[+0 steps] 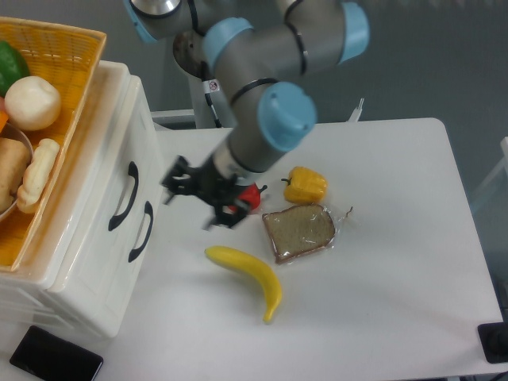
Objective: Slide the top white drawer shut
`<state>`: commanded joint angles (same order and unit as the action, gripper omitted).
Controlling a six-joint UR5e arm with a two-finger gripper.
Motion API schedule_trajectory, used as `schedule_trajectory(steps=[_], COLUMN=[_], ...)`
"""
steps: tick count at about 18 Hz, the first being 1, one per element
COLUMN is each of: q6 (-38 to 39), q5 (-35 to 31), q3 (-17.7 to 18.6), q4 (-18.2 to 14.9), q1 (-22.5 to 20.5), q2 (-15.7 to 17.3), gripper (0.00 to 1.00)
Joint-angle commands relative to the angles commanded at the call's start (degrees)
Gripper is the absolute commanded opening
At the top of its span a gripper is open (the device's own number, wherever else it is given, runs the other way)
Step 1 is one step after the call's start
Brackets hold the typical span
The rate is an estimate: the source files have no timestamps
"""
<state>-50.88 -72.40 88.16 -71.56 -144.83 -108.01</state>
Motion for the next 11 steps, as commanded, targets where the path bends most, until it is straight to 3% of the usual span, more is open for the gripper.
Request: schedule_trajectory(steps=[2,5,11], q6=[-3.58,-17.01,-35.67], q5=[-3.60,-10.72,-11.80], q3=[-1.84,-2.64,-2.73], q4=[0.28,0.10,0.28], q1=[-1.32,-3.96,-10.55], q2=[-1.93,-3.00,-5.10], gripper=[1.00,1.00,1.00])
